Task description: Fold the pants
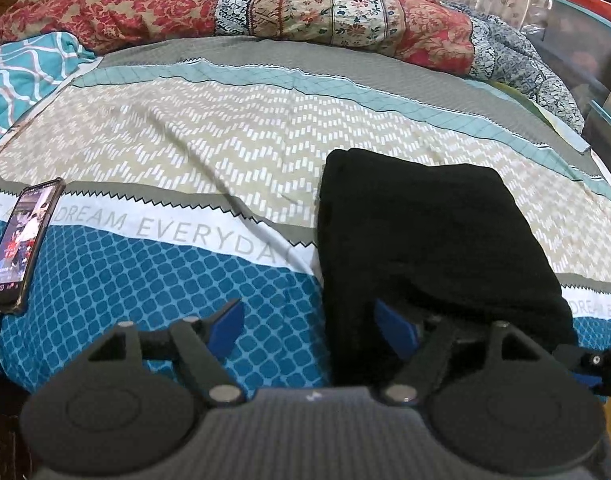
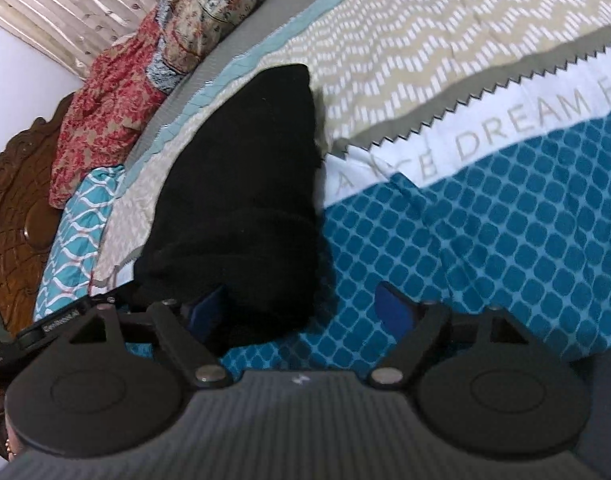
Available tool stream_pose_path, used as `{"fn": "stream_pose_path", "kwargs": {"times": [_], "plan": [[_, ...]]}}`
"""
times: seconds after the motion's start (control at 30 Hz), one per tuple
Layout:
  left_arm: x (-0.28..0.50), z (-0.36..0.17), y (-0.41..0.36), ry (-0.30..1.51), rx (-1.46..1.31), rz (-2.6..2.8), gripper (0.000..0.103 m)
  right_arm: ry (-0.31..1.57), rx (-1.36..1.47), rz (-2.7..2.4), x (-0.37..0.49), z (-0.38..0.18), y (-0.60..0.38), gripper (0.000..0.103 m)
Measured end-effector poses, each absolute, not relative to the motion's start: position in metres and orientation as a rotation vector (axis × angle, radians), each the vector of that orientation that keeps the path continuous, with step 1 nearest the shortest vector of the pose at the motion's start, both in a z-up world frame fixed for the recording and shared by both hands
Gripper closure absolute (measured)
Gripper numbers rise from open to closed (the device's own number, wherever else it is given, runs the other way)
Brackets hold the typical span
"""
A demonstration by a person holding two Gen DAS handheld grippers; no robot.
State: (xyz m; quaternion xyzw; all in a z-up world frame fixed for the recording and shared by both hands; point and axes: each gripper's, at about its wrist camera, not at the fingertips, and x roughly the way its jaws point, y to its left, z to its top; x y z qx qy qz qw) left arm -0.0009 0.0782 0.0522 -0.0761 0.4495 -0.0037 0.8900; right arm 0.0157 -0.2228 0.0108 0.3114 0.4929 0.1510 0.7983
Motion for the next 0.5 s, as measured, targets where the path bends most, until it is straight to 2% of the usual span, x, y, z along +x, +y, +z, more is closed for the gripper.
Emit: {"fn": "stream_pose_path", "kwargs": {"times": [0.33,0.5], "plan": [[0.001,0.048,0.081,0.938,-0.165,-0.001,0.021,1.026,0.709,0.306,0.008,0.007,-0.215,0.006],[0.002,0.044,0.085,0.944,-0.181,0.003,0.014,0.979,0.808,0.299,0.001,0.003,-0.217,0.0]]}}
